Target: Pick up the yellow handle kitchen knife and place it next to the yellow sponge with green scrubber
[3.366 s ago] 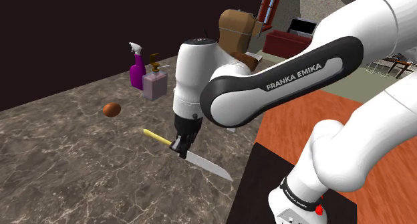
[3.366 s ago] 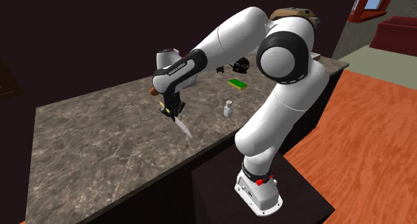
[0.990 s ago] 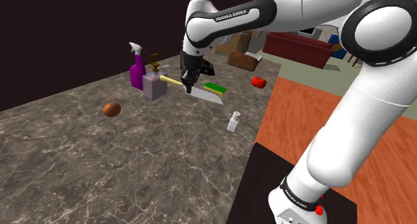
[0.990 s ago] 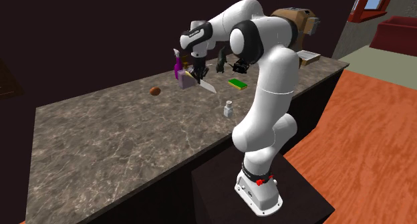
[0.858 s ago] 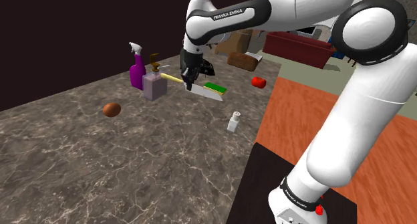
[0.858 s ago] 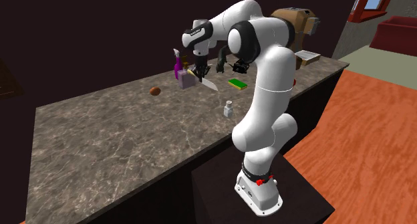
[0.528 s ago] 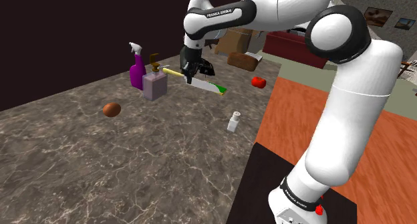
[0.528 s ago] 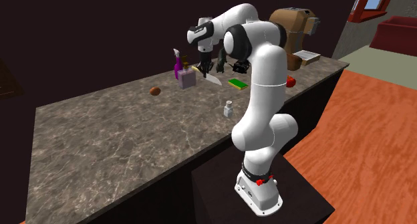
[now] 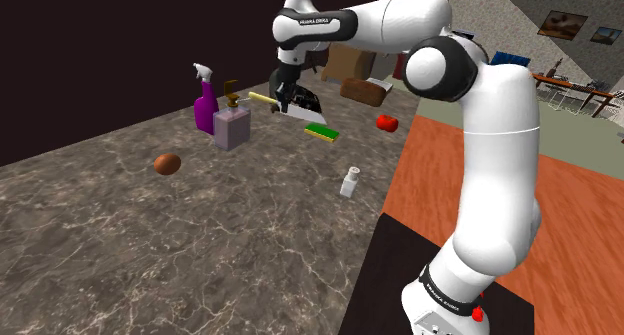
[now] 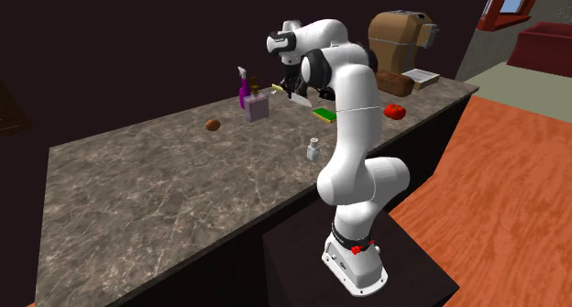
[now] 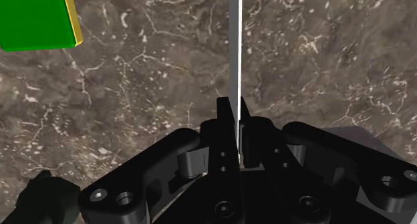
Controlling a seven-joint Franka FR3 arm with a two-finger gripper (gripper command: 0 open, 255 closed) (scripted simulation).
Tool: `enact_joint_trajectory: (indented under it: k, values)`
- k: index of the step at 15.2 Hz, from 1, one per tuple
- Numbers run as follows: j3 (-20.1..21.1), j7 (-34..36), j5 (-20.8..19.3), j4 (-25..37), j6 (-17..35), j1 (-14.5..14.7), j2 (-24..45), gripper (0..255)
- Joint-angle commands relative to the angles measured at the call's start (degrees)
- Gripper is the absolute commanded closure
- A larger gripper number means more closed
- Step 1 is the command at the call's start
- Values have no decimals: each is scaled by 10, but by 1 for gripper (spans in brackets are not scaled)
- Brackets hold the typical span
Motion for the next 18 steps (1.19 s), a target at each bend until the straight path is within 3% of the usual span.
enact_joint_trajectory:
  k: [1, 3, 4, 18]
  values:
    - [-3, -12, 1, 80, -29, -9, 51, 255]
    - [-6, -24, 1, 187, -72, -18, 115, 255]
    - [-8, -31, 2, 281, -111, -25, 170, 255]
    - [-7, -33, 2, 147, 8, -25, 155, 255]
